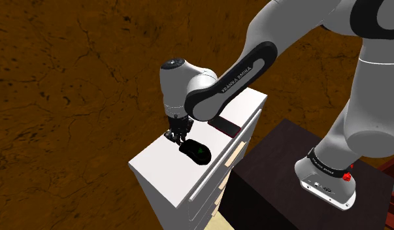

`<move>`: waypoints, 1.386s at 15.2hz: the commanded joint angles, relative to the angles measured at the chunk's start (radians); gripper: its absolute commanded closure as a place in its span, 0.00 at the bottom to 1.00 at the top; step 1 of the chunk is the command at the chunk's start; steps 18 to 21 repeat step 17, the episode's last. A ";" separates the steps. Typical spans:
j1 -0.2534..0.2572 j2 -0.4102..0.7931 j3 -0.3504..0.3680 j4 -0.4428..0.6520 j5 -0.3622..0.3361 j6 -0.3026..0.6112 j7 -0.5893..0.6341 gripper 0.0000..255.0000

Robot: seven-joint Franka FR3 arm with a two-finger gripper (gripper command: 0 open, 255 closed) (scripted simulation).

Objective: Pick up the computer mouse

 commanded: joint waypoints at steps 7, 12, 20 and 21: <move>-0.016 -0.063 0.021 0.021 0.044 -0.077 -0.027 1.00; -0.025 -0.105 0.032 0.042 0.072 -0.134 -0.045 1.00; -0.029 -0.129 0.037 0.058 0.088 -0.170 -0.056 1.00; -0.029 -0.129 0.037 0.058 0.088 -0.170 -0.056 1.00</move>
